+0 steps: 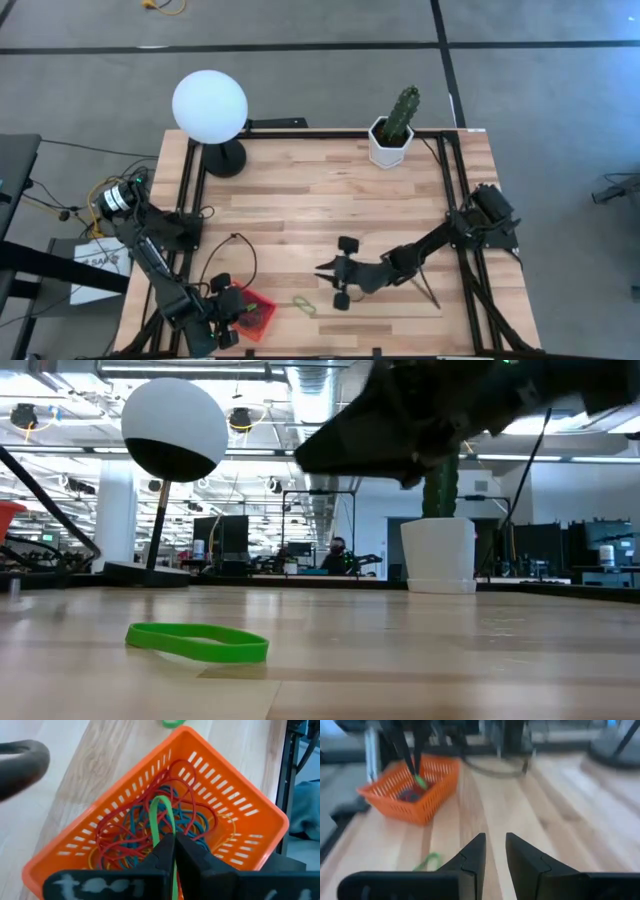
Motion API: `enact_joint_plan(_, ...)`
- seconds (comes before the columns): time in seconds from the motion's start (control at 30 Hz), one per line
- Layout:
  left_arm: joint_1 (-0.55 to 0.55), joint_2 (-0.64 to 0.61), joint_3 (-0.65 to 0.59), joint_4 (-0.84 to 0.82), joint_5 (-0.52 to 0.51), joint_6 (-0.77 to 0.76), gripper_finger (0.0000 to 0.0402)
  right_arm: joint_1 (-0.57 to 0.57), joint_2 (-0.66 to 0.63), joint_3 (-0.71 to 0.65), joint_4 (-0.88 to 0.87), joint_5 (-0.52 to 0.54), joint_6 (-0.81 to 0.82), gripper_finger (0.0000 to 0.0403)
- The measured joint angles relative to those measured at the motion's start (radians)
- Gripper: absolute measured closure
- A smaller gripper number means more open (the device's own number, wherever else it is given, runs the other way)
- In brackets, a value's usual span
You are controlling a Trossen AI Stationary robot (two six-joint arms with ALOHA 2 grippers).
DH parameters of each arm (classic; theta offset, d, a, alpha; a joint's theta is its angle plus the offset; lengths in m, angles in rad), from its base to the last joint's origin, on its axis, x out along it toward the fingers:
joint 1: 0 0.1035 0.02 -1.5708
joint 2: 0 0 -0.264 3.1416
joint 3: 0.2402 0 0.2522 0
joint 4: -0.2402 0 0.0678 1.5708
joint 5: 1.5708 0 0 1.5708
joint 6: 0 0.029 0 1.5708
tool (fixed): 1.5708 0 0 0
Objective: Pick and place rubber bands into bin
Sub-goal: Put the top green rubber band into the basket, then put the green rubber band into the basket
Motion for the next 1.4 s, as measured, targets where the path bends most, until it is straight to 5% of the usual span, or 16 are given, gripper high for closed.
enact_joint_plan(0.17, 0.000, 0.000, 0.000, 0.000, -0.023, 0.003, 0.0393, -0.028, -0.002, 0.202, -0.454, -0.100, 0.208, 0.0333)
enact_joint_plan(0.27, 0.000, 0.000, 0.000, -0.001, -0.023, 0.013, 0.0369, -0.037, 0.027, 0.289, -0.575, -0.146, 0.268, 0.0333)
enact_joint_plan(0.6, 0.000, 0.000, 0.000, 0.002, -0.047, 0.035, 0.0287, -0.036, 0.158, 0.419, -0.638, -0.199, 0.270, 0.0333)
enact_joint_plan(0.87, 0.000, 0.000, 0.001, 0.002, -0.090, 0.011, 0.0283, -0.028, 0.280, 0.580, -0.856, -0.300, 0.292, 0.0333)
enact_joint_plan(1.4, 0.000, 0.000, 0.001, 0.003, -0.094, -0.004, 0.0283, -0.007, 0.407, 0.722, -0.934, -0.326, 0.287, 0.0333)
